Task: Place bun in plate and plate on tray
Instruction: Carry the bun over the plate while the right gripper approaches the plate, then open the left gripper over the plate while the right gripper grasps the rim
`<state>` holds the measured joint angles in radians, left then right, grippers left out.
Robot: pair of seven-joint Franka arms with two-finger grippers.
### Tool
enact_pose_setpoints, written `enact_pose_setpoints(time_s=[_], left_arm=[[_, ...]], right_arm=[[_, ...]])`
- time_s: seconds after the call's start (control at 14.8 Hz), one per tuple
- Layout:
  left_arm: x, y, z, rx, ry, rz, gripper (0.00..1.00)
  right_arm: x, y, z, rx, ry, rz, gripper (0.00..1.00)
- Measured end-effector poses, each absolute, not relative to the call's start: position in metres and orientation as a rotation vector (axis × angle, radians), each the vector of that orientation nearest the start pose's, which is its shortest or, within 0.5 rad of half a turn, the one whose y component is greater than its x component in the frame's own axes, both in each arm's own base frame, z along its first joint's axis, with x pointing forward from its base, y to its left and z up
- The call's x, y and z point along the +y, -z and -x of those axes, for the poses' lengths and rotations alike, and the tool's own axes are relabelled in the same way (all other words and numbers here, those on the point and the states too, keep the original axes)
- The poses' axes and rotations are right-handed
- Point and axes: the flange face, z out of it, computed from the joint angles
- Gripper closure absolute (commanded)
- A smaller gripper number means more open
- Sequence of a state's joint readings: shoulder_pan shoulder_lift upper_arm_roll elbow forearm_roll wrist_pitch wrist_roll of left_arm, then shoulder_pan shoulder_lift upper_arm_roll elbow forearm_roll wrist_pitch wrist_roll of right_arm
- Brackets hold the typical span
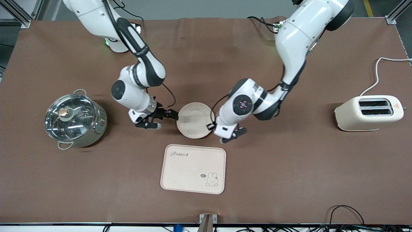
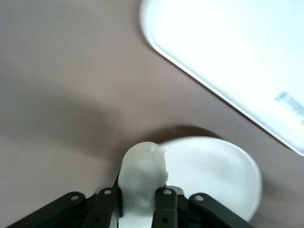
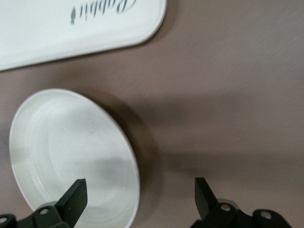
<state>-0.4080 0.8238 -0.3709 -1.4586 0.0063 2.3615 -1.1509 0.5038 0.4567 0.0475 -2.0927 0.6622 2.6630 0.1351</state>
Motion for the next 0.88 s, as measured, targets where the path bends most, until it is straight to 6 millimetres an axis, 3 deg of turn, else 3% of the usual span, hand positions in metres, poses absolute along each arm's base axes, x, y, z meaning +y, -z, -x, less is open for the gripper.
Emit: enact_pose_setpoints(time_s=[0.2,0.27,0.34,0.61,0.74,0.81,0.88], left_arm=[[-0.504,-0.197,-0.541,-0.924,-0.225,3.307,0.54],[-0.509,-0.190,-0.537,-0.940,-0.224,3.311,0.35],[-0.513,-0.188,-0.535,-0.956,-0.220,3.315,0.00],[-0.522,-0.199,-0.537,-1.000,-0.203,3.327,0.00],[-0.521,-0.217,-0.545,-1.013,-0.170,3.345,0.00],[-0.518,-0.229,-0.550,-1.015,-0.154,3.345,0.00],[-0.511,-0.245,-0.557,-1.002,-0.132,3.332,0.00]], right_arm=[[0.308,-0.189,-0.503,0.243,-0.017,2.772,0.00],[0.307,-0.188,-0.504,0.247,-0.018,2.773,0.00],[0.306,-0.188,-0.505,0.251,-0.016,2.774,0.00],[0.305,-0.189,-0.507,0.255,-0.010,2.773,0.00],[0.306,-0.190,-0.507,0.252,-0.010,2.772,0.07],[0.306,-0.190,-0.507,0.251,-0.009,2.772,0.22],[0.308,-0.191,-0.507,0.247,-0.008,2.770,0.44]])
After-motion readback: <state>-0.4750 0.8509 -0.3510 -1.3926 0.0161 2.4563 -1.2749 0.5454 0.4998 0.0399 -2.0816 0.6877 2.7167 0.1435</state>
